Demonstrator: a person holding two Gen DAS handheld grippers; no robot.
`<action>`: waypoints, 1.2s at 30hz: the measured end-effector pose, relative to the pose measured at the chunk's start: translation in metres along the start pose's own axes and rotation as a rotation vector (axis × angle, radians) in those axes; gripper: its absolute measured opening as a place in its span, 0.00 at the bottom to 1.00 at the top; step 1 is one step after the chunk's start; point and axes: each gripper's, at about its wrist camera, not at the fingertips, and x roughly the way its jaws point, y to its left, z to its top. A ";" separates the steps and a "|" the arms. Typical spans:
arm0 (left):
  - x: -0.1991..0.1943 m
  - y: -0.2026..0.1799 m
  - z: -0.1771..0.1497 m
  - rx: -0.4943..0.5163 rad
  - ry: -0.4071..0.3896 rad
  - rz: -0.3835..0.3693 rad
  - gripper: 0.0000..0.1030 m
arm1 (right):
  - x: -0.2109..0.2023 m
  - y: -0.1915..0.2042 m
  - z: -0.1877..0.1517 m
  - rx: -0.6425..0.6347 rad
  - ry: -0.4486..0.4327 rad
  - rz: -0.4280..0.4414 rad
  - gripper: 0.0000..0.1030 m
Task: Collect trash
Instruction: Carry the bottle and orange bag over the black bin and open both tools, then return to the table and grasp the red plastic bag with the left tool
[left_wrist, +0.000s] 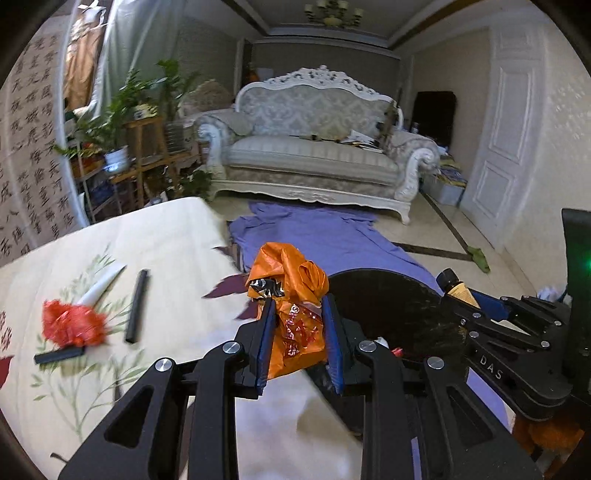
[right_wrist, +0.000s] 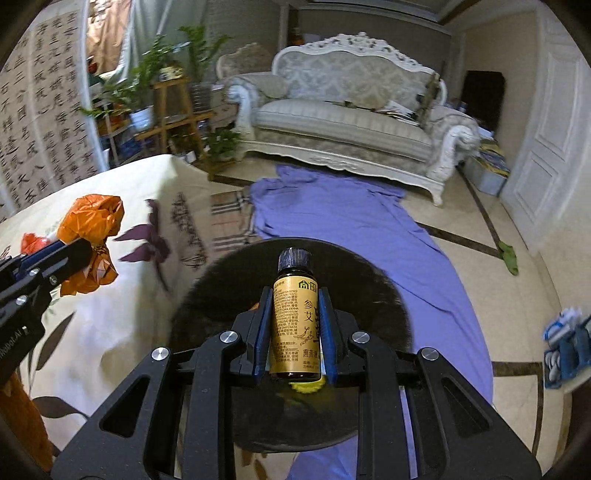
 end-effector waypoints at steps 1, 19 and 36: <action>0.004 -0.005 0.001 0.012 0.001 -0.003 0.26 | 0.001 -0.004 0.000 0.005 -0.001 -0.005 0.22; 0.054 -0.045 -0.002 0.095 0.078 -0.002 0.58 | 0.036 -0.052 -0.009 0.107 0.025 -0.081 0.39; -0.007 0.030 -0.016 -0.003 0.033 0.175 0.67 | 0.026 0.015 0.003 0.016 0.013 0.040 0.44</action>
